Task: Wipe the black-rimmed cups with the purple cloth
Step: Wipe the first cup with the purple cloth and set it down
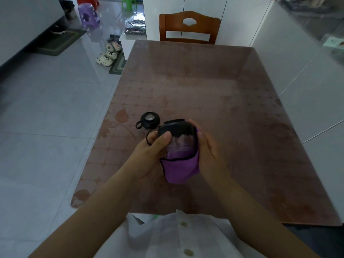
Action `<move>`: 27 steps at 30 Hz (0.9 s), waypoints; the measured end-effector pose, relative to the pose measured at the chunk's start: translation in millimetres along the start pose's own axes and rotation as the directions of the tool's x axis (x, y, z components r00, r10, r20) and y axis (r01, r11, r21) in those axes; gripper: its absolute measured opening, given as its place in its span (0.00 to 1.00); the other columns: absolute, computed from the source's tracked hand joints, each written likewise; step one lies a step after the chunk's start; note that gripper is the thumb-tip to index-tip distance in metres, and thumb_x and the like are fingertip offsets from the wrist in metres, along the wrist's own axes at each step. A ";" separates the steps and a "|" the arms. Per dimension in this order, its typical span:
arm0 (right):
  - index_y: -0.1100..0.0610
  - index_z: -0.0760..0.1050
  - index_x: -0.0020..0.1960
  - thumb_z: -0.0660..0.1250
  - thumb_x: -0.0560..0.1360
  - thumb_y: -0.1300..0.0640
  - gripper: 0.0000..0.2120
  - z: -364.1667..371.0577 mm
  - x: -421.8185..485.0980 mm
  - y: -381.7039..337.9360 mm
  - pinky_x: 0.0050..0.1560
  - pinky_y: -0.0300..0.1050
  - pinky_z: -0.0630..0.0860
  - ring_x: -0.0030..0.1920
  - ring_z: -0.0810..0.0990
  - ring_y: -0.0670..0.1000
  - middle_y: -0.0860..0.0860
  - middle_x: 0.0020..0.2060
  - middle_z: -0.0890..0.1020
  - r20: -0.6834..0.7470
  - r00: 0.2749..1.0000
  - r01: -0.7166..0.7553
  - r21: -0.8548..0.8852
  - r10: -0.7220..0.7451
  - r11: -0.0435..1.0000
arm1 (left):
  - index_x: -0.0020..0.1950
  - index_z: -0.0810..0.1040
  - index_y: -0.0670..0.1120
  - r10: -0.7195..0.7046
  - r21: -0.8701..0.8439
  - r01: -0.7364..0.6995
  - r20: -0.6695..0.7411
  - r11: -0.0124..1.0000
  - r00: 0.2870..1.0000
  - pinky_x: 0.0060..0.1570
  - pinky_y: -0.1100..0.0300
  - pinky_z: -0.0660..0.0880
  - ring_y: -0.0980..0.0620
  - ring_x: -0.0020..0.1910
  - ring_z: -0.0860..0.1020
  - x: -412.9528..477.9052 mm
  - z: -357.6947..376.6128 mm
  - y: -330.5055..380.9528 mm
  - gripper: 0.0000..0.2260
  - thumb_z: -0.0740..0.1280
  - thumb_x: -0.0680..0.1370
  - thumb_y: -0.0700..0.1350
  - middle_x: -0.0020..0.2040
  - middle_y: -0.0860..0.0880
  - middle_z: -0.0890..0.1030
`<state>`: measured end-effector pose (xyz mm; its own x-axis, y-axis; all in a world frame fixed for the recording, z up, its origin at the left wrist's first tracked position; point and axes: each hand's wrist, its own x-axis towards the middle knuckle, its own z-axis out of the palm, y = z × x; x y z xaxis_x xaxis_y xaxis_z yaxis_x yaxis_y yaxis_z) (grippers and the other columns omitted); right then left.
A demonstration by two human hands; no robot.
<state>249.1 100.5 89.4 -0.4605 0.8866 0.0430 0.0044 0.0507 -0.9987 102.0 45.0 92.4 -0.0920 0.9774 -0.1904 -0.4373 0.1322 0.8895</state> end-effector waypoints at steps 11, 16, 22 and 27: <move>0.43 0.61 0.68 0.52 0.80 0.49 0.17 13.6 -3.2 -26.5 0.65 0.29 0.63 0.67 0.65 0.34 0.33 0.65 0.66 0.010 0.990 0.138 -0.030 -0.137 0.990 | 0.62 0.73 0.40 0.079 0.129 -0.072 -0.055 0.989 0.995 0.51 0.58 0.78 0.50 0.50 0.82 2.9 3.5 2.7 0.40 0.78 0.59 0.62 0.51 0.47 0.84; 0.53 0.63 0.71 0.50 0.78 0.45 0.25 6.0 -11.0 -17.6 0.68 0.40 0.67 0.68 0.69 0.43 0.46 0.67 0.71 -0.004 0.996 0.084 0.101 -0.084 0.991 | 0.68 0.68 0.37 0.040 0.016 -0.041 0.068 0.999 0.997 0.51 0.60 0.77 0.49 0.54 0.80 -3.1 2.4 7.1 0.42 0.78 0.62 0.57 0.56 0.42 0.79; 0.46 0.60 0.70 0.55 0.77 0.47 0.22 5.9 -13.4 -21.2 0.64 0.33 0.68 0.66 0.68 0.36 0.39 0.66 0.68 0.013 0.997 0.080 0.105 -0.081 0.991 | 0.69 0.68 0.48 0.022 0.240 -0.019 -0.010 0.971 1.000 0.48 0.63 0.76 0.54 0.54 0.80 0.4 -2.7 11.6 0.40 0.77 0.61 0.59 0.57 0.50 0.81; 0.45 0.57 0.71 0.57 0.73 0.47 0.27 7.7 -13.5 -17.7 0.63 0.31 0.68 0.64 0.66 0.30 0.39 0.67 0.66 -0.040 0.996 0.076 0.070 -0.074 0.995 | 0.68 0.64 0.52 0.106 0.332 -0.062 -0.114 0.941 0.988 0.44 0.65 0.78 0.57 0.49 0.82 -5.2 9.8 10.9 0.32 0.71 0.68 0.57 0.60 0.47 0.76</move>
<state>248.4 84.0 106.3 -0.4235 0.8982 0.1176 -0.0930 0.0860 -0.9919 106.5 43.0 107.1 -0.2393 0.9606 -0.1413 -0.1084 0.1182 0.9871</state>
